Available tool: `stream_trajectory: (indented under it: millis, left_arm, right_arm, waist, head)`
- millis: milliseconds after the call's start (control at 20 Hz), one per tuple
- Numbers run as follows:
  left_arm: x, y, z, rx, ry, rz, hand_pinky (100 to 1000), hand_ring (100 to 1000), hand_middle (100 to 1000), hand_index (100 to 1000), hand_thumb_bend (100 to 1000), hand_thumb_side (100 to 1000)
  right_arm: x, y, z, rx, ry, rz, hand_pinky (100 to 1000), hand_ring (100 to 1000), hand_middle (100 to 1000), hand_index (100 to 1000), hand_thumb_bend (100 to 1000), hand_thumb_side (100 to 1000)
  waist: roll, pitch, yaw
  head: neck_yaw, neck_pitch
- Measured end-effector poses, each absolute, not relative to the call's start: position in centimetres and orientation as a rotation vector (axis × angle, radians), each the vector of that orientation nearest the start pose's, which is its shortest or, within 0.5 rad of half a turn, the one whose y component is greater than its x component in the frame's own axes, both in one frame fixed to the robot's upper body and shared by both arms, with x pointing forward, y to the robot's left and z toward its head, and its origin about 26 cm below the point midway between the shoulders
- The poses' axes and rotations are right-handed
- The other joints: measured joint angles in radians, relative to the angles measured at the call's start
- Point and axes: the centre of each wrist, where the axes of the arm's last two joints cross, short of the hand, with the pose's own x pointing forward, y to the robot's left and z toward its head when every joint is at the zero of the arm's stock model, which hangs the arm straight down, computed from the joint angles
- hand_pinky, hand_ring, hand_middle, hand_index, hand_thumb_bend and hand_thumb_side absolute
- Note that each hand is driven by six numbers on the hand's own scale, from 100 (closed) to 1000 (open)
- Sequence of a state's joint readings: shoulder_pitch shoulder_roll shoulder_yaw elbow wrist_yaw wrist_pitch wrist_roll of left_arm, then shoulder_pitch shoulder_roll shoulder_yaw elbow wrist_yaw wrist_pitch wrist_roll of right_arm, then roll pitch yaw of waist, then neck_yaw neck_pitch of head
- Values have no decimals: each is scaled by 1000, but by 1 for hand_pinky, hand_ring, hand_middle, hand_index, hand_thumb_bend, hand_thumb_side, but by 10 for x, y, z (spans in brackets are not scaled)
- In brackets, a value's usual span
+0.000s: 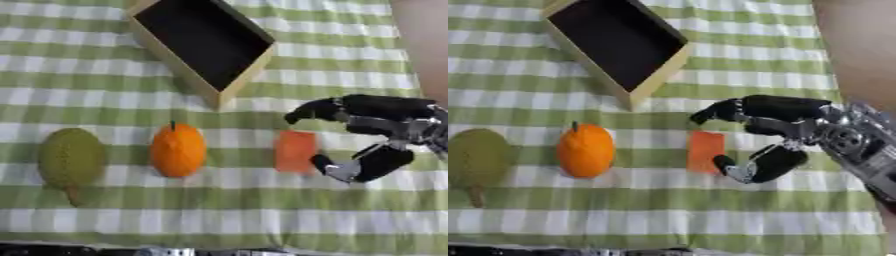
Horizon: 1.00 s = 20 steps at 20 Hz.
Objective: Pick up objects on the table and place them in the box.
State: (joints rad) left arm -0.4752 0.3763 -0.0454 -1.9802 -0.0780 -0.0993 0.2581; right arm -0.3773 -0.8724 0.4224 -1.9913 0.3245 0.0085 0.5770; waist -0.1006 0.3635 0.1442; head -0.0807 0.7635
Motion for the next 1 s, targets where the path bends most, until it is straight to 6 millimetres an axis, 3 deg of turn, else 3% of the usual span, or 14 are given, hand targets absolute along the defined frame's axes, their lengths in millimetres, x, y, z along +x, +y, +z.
stream_trajectory:
  millis: [1000]
  left_arm:
    - [313,238,247,290,-2569,-244,794,765,693,876,447,611]
  right_arm:
    - [288,-251,189,-387,-1441,1813,1000,1000,910,1000,100,525]
  waist:
    - [0,1,0]
  head:
    - [-1,0]
